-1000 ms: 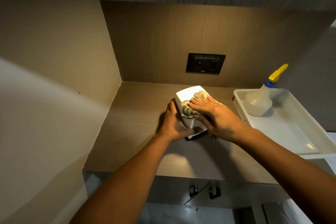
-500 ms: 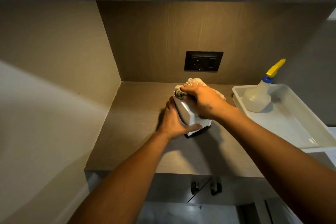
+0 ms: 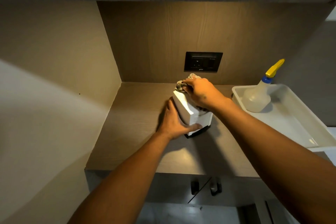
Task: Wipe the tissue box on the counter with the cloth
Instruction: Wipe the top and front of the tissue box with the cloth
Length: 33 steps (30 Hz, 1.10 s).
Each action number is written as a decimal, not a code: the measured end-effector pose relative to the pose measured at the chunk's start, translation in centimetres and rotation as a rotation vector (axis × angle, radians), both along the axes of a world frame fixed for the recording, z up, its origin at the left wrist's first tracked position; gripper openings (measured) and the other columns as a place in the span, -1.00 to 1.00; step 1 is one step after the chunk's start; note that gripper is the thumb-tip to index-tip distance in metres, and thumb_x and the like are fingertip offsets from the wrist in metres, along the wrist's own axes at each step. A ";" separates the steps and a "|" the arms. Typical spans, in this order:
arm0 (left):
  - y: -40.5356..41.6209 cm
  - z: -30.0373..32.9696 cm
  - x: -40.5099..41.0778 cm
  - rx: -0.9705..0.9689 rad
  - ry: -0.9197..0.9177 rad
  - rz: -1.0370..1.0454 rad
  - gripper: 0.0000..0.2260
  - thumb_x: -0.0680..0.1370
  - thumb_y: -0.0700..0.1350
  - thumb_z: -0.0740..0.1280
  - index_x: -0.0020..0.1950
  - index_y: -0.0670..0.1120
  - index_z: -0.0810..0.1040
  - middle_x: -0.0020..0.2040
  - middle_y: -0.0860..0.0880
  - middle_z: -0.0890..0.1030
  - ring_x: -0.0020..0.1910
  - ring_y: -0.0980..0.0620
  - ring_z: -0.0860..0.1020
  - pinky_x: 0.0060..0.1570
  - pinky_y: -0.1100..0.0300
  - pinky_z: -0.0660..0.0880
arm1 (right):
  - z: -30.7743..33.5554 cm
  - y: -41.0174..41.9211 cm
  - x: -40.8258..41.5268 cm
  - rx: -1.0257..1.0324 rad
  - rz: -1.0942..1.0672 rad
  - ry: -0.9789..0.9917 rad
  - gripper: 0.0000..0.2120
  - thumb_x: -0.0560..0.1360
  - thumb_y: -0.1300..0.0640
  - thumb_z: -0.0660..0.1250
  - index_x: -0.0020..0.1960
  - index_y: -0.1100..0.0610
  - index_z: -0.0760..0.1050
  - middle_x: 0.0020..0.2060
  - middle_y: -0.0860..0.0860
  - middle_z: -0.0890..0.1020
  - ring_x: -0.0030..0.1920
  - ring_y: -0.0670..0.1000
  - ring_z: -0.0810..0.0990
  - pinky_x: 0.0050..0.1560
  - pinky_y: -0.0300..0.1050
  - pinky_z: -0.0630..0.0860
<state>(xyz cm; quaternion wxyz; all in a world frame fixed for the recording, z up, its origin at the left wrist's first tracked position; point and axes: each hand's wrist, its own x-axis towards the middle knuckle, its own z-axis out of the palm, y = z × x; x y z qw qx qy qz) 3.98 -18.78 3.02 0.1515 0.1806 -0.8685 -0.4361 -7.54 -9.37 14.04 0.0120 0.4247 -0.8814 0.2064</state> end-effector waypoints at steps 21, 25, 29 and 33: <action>0.3 0.0 -0.6 -0.069 0.058 0.023 0.16 0.02 0.39 0.60 0.48 0.02 0.21 0.37 0.01 0.44 0.32 0.01 0.48 0.26 0.09 0.50 | -1.8 1.6 4.2 -0.091 0.105 0.074 -0.76 0.52 0.29 0.30 0.17 0.29 0.55 0.18 0.26 0.59 0.31 0.32 0.40 0.30 0.02 0.22; 0.3 0.0 -0.7 -0.036 0.026 0.034 0.18 -0.02 0.42 0.63 0.45 0.02 0.22 0.34 0.02 0.43 0.33 0.03 0.46 0.26 0.00 0.53 | -0.9 0.0 2.2 -0.065 0.060 0.065 -0.80 0.50 0.18 0.28 0.09 0.10 0.58 -0.02 0.06 0.53 0.03 0.08 0.45 -0.05 0.03 0.42; 0.1 -0.1 -0.1 -0.034 0.004 0.028 0.24 -0.01 0.47 0.60 0.50 0.02 0.13 0.38 0.00 0.39 0.35 -0.02 0.43 0.27 -0.03 0.49 | -0.1 -0.5 -0.9 -0.031 -0.137 -0.035 -0.79 0.59 0.12 0.23 0.12 0.10 0.60 -0.05 0.05 0.54 -0.08 0.02 0.51 -0.09 -0.05 0.43; -0.1 -0.1 0.1 0.001 0.007 0.014 0.22 0.03 0.39 0.64 0.50 0.03 0.11 0.39 0.01 0.36 0.36 -0.01 0.41 0.26 0.08 0.44 | -0.3 1.3 0.1 -0.083 -0.152 -0.028 -0.77 0.60 0.13 0.23 0.17 0.13 0.58 -0.02 0.13 0.63 -0.05 0.14 0.56 -0.12 -0.09 0.39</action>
